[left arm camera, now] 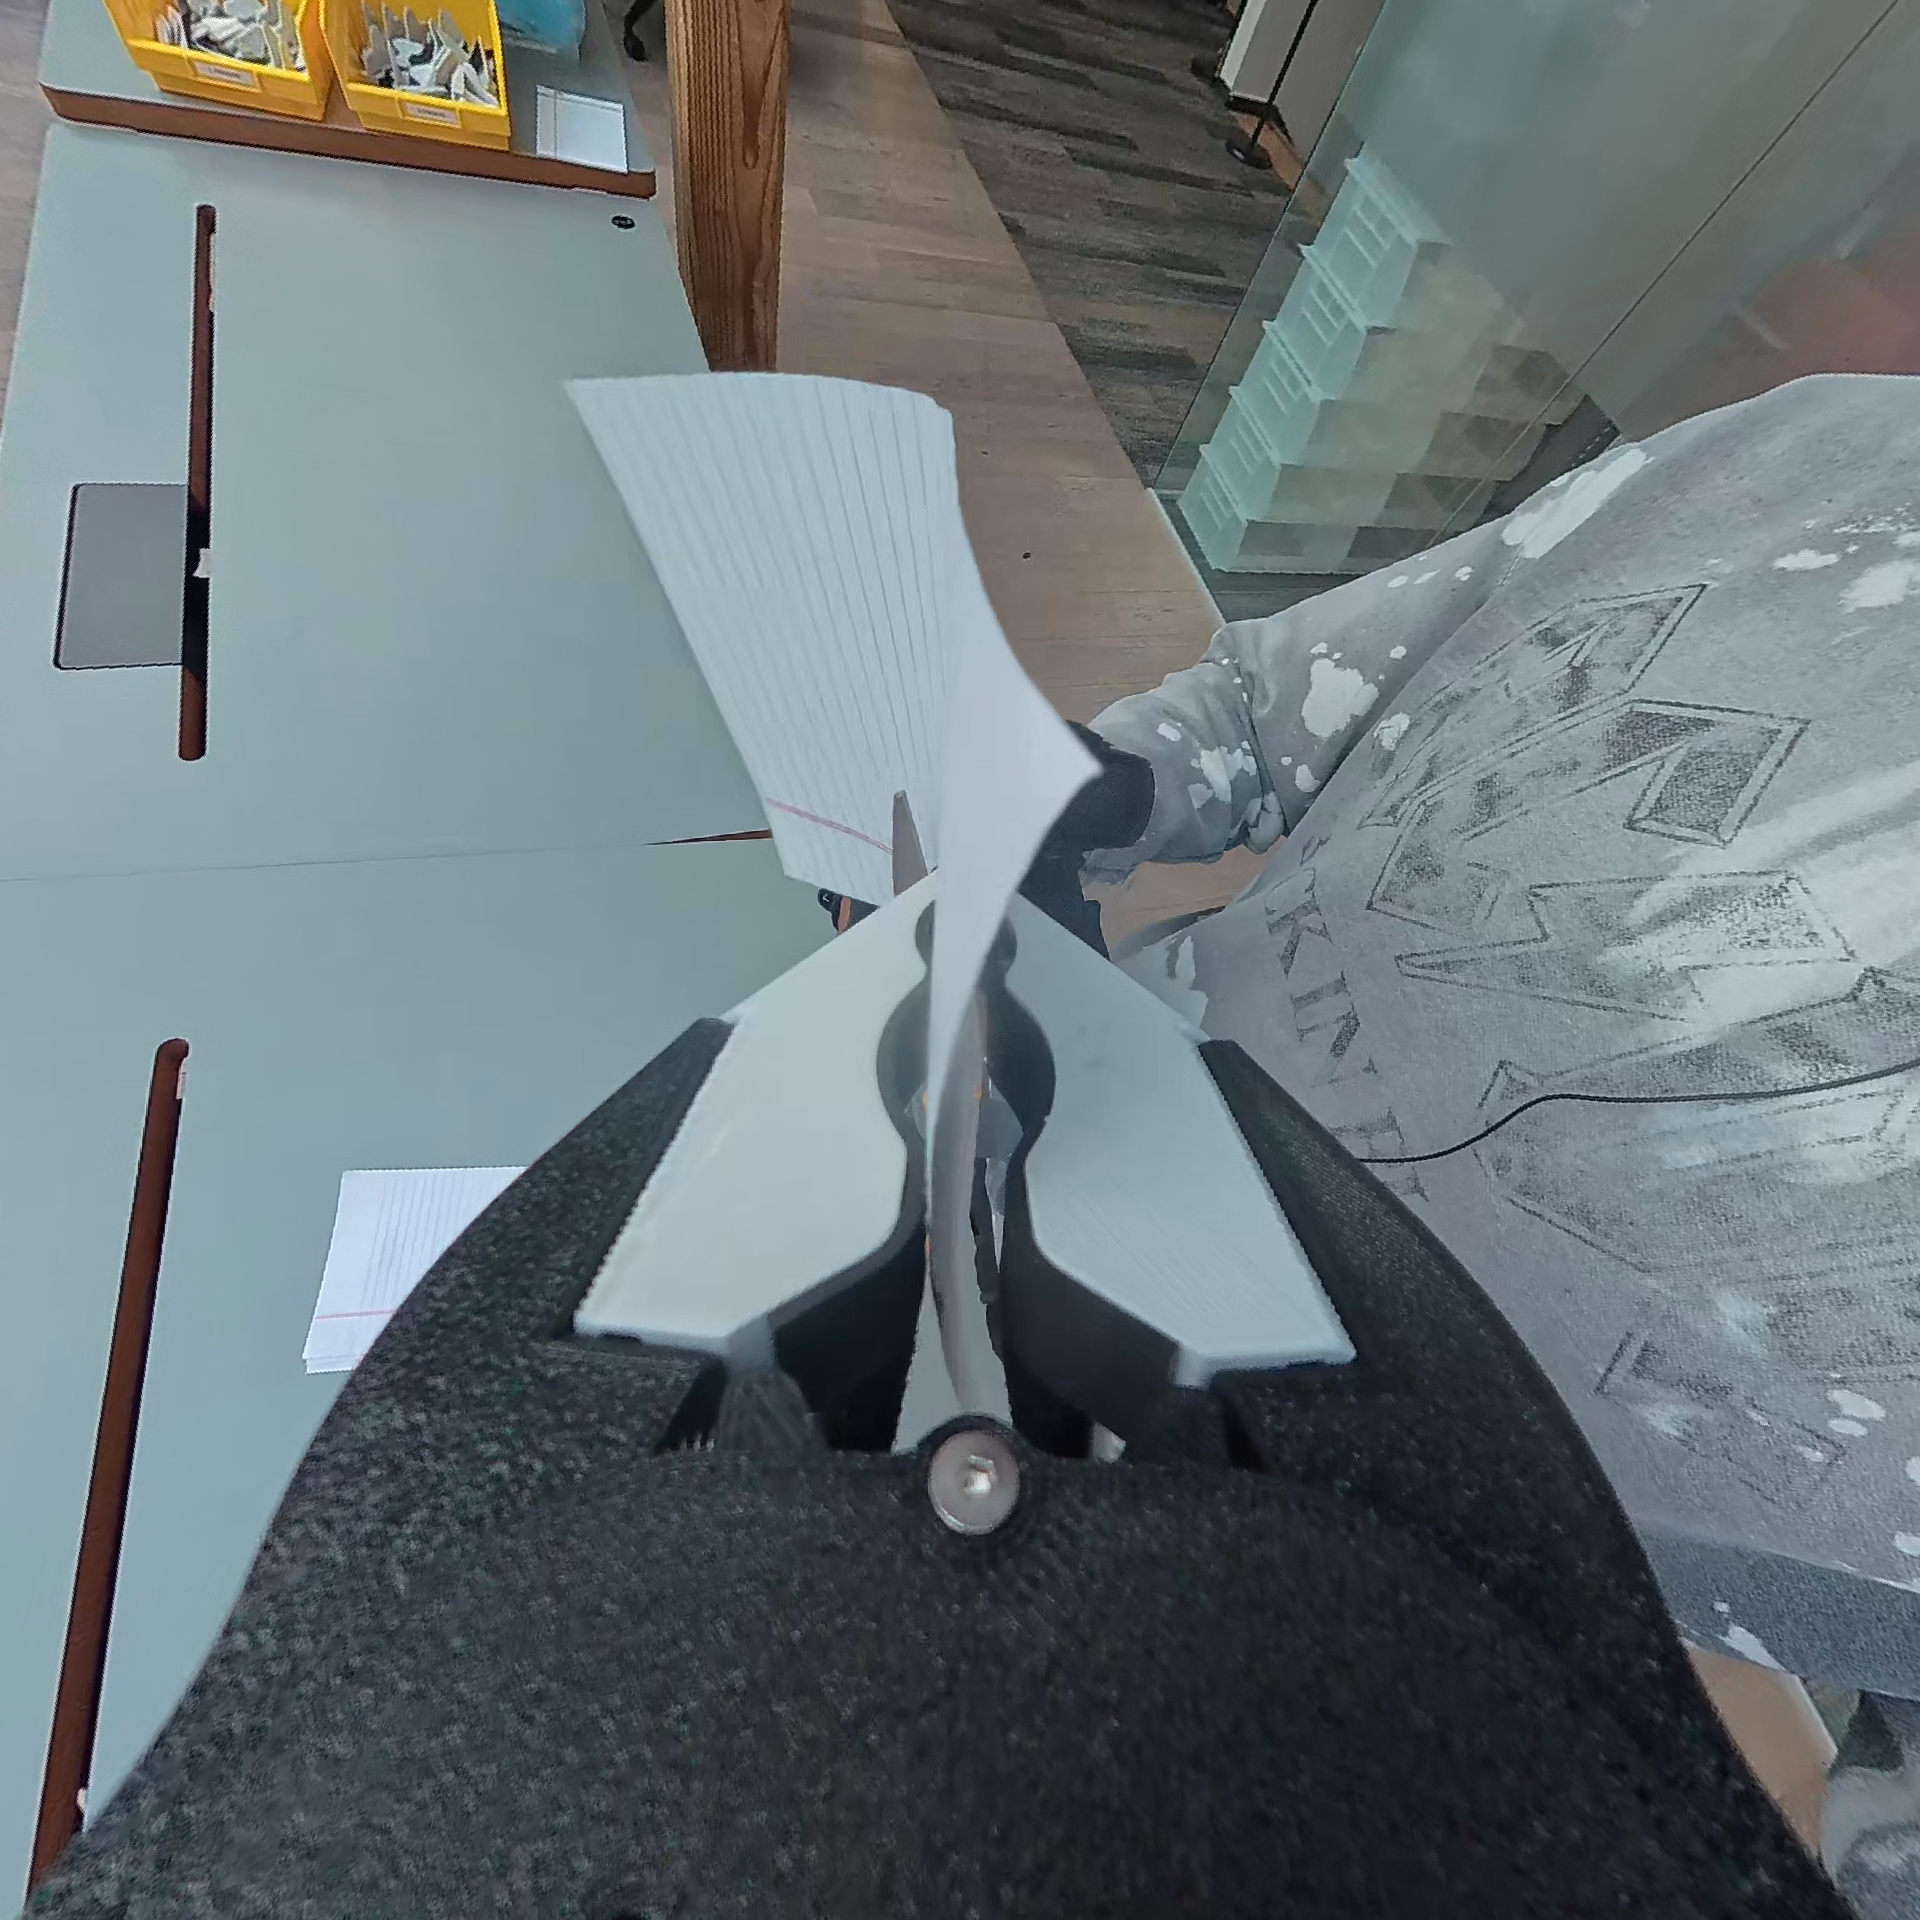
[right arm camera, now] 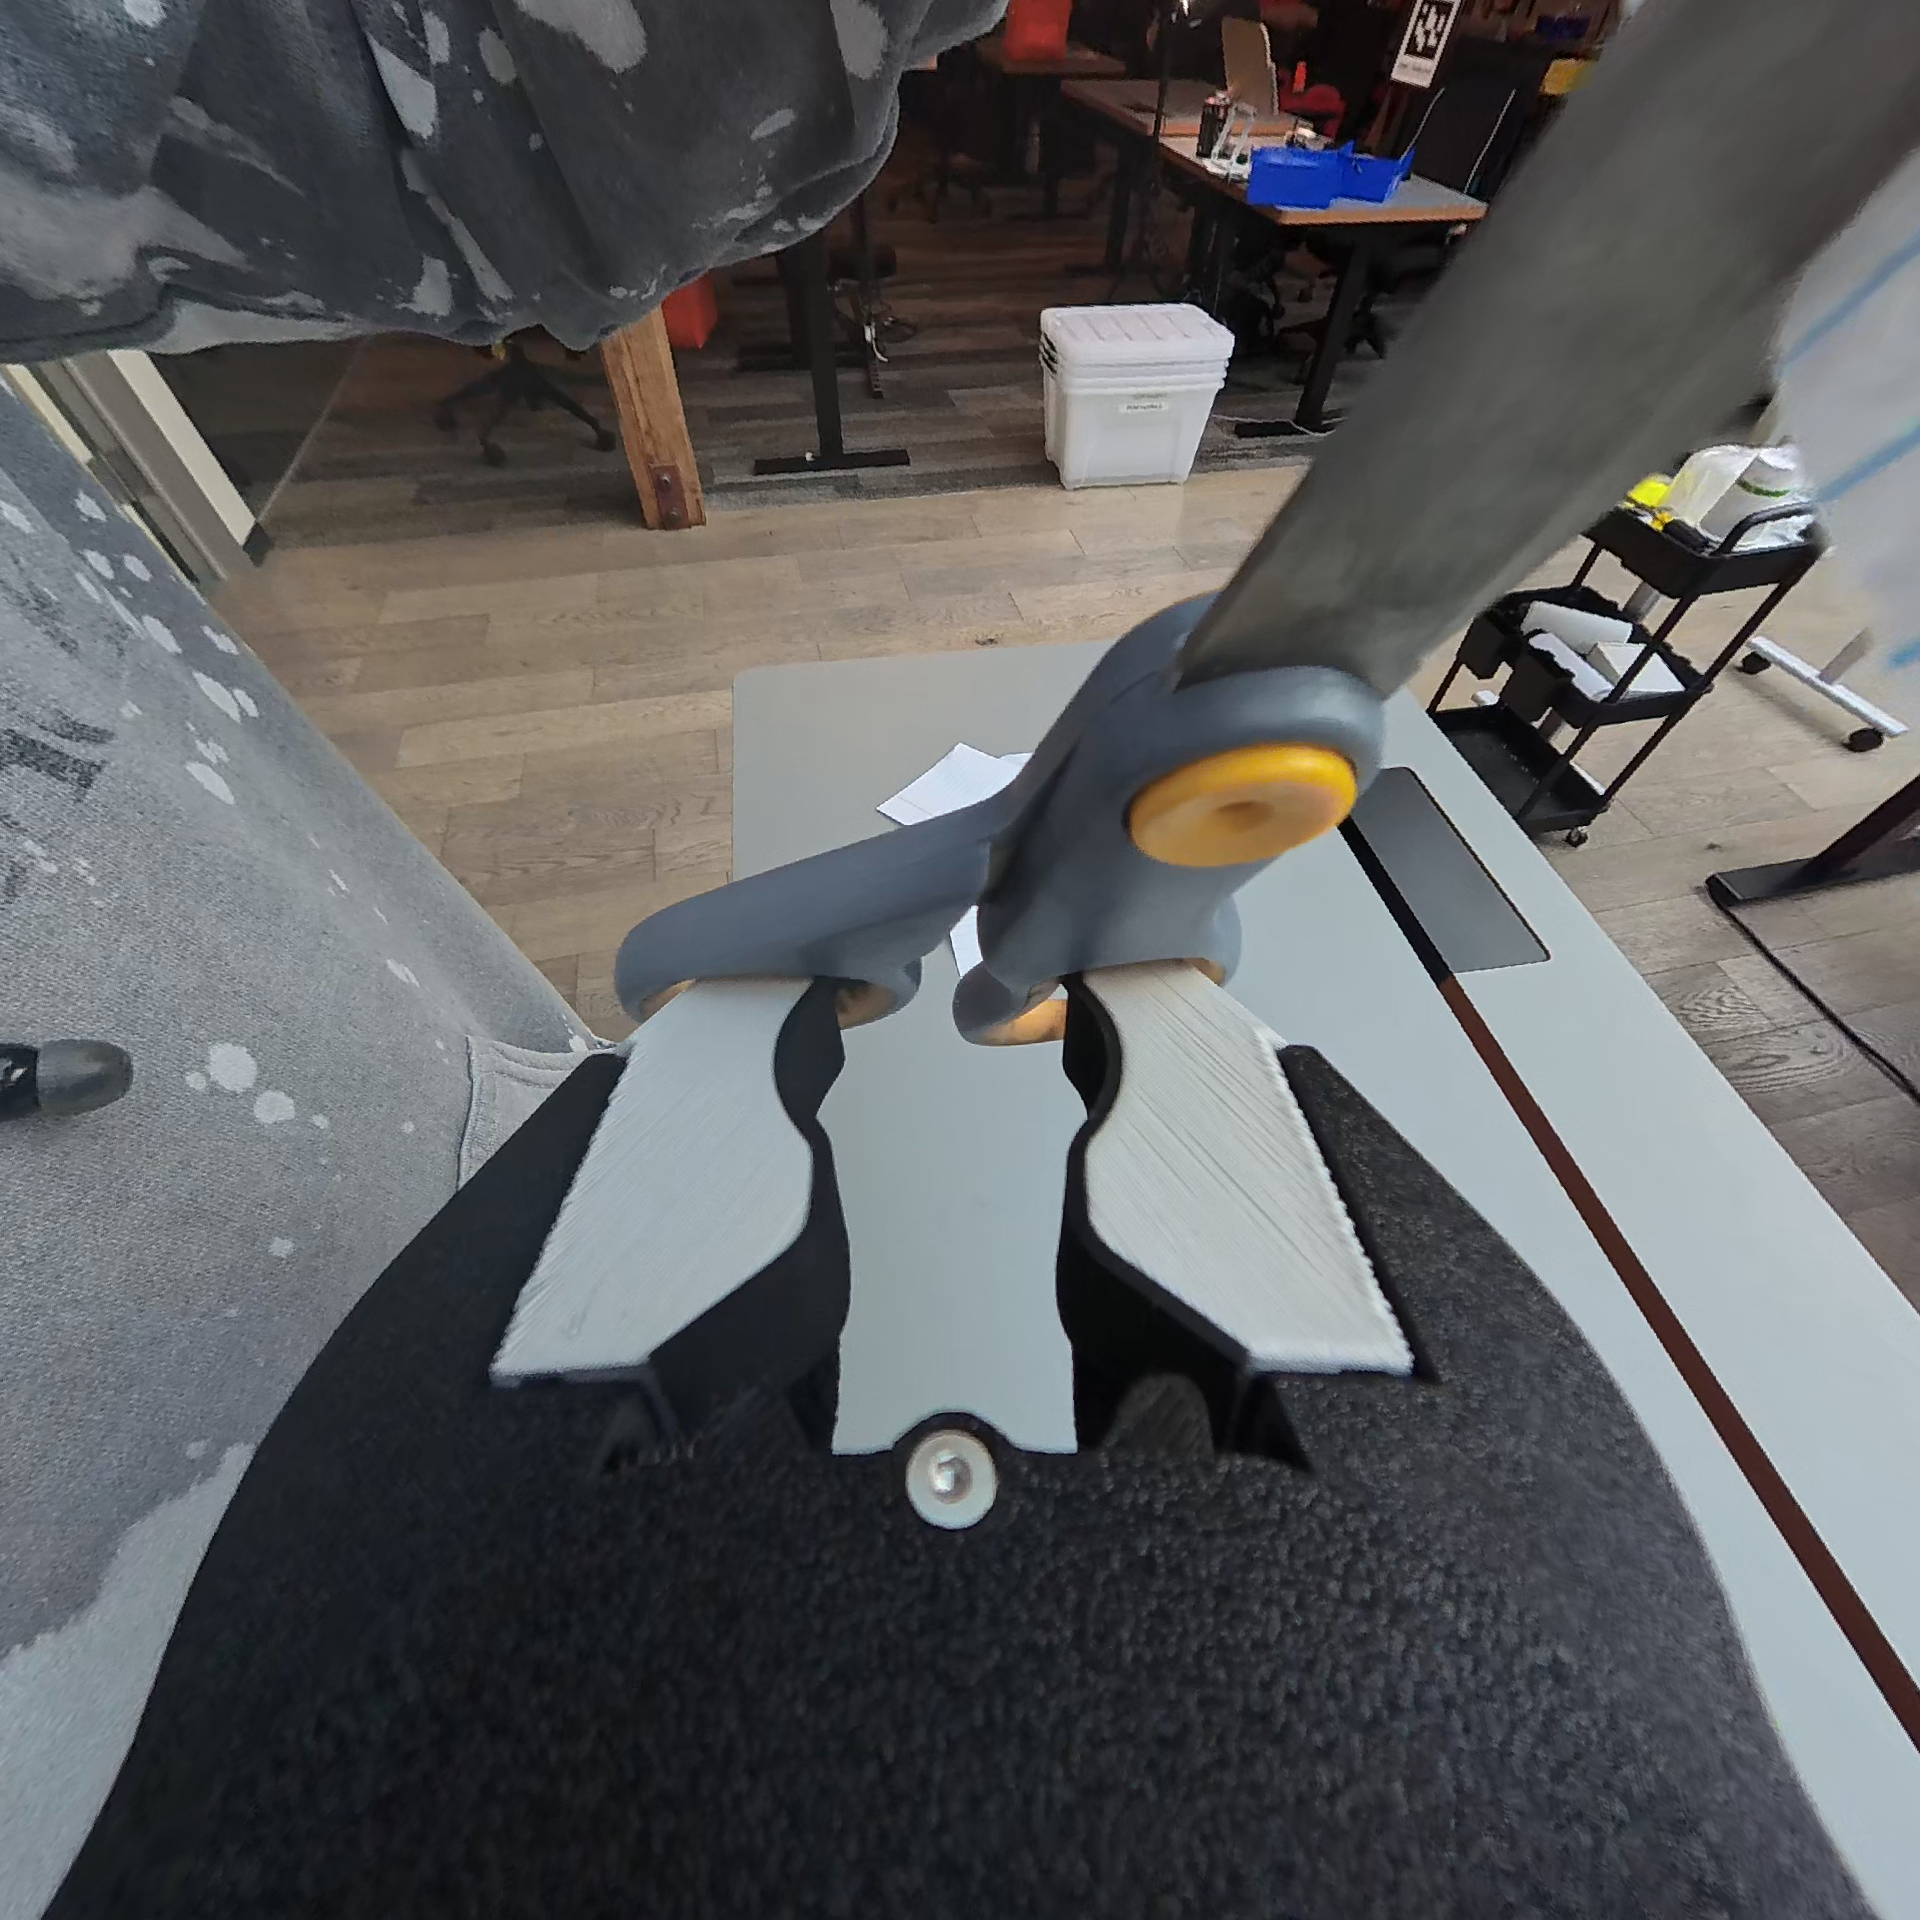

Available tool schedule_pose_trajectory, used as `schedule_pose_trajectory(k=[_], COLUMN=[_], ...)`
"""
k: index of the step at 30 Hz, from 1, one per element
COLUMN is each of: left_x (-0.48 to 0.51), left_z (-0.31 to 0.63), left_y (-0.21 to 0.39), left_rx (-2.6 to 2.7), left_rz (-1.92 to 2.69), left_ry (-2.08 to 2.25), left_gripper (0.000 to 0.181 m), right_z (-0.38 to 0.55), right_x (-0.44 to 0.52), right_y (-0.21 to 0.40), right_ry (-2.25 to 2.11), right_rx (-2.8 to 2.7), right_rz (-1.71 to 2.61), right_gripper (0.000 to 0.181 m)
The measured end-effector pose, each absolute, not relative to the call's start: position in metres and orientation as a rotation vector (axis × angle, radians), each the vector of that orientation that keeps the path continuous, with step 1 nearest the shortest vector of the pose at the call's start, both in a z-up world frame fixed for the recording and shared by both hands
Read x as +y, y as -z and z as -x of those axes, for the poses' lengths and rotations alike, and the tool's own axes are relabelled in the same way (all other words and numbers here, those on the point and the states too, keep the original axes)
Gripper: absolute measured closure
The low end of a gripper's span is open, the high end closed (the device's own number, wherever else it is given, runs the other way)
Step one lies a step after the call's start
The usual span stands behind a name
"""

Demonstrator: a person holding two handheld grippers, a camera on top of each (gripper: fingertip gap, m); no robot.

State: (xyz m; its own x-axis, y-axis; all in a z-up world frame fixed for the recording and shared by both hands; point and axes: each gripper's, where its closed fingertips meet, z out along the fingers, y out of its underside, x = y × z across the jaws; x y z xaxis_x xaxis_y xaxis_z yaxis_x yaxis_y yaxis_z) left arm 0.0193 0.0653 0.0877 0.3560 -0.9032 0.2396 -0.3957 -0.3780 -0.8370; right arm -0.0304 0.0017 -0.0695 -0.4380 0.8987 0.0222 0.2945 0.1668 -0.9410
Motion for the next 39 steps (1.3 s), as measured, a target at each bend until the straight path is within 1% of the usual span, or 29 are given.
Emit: schedule_pose_trajectory(k=[17, 32, 39], left_x=[0.061, 0.063, 0.066], left_z=[-0.030, -0.037, -0.037], left_y=[-0.094, -0.096, -0.100], left_rx=[1.168, 1.184, 1.184], left_rz=[1.908, 1.877, 1.855], left_ry=[0.961, 1.006, 1.014], left_gripper=[0.181, 0.181, 0.181], right_z=[0.029, 0.026, 0.032], right_x=[0.004, 0.006, 0.008], right_y=[0.060, 0.050, 0.043], right_ry=[-1.267, -1.297, -1.340], right_rx=[-1.753, -1.665, -1.578], right_rz=[1.096, 1.070, 1.058], right_gripper=[0.157, 0.153, 0.145])
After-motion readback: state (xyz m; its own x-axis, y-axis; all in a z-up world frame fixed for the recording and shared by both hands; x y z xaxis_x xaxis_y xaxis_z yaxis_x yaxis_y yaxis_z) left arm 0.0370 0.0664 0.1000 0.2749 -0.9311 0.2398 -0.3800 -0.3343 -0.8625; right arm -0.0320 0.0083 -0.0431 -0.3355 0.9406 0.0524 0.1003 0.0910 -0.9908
